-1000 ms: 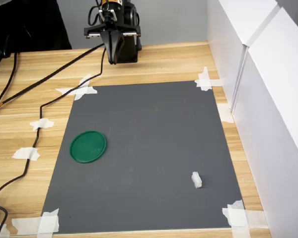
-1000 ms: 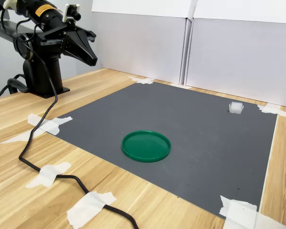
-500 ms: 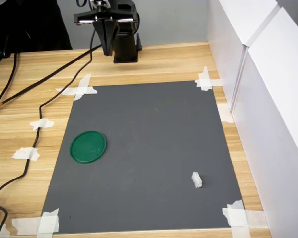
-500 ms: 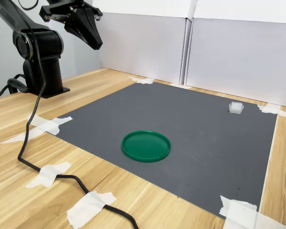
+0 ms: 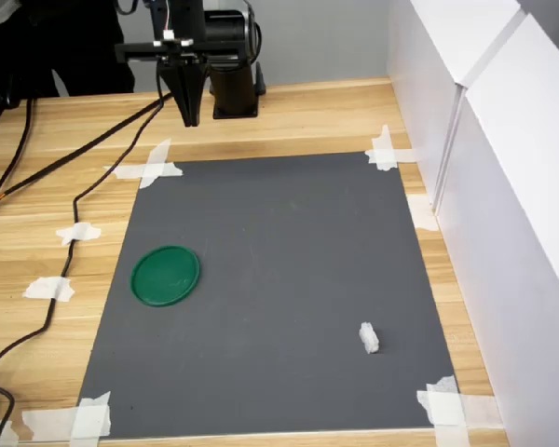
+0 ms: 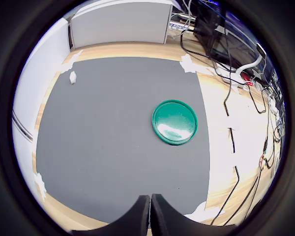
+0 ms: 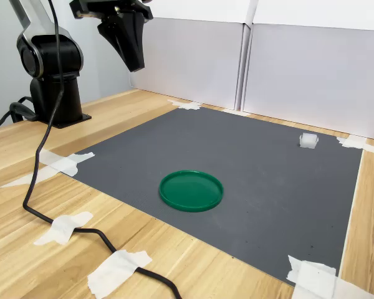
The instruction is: Grasp a white terminal and put it on the green lid.
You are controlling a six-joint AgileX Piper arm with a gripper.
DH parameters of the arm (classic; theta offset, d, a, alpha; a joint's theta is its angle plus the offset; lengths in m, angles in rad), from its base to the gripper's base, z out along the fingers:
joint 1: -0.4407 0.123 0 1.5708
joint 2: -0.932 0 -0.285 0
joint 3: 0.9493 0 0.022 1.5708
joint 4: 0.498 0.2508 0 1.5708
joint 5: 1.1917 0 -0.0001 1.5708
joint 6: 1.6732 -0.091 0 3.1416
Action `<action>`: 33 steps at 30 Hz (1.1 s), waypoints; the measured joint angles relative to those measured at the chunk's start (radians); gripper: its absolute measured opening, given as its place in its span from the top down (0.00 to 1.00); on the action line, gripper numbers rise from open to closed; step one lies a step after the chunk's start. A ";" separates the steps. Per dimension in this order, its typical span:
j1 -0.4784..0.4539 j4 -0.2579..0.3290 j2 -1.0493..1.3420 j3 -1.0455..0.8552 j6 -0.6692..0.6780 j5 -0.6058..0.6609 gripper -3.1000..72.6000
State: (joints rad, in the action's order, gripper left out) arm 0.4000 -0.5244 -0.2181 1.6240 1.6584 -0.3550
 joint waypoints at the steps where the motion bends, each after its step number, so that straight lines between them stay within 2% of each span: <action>1: 0.000 -0.001 -0.024 0.019 0.017 0.014 0.96; 3: 0.000 -0.003 -0.068 0.058 0.038 0.041 0.93; 6: 0.000 -0.002 -0.129 0.117 0.050 0.060 0.82; 12: 0.007 0.026 -0.259 0.243 0.085 0.073 0.49; 15: 0.049 0.026 -0.329 0.321 0.083 0.106 0.32; 18: 0.106 0.032 -0.399 0.414 0.023 0.131 0.21; 21: 0.168 0.034 -0.470 0.505 -0.049 0.146 0.17; 26: 0.278 0.037 -0.619 0.668 -0.169 0.149 0.16; 33: 0.385 0.038 -0.835 0.867 -0.210 0.171 0.16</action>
State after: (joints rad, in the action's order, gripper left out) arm 0.7850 -0.4861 -1.0534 2.4912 1.4485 -0.1844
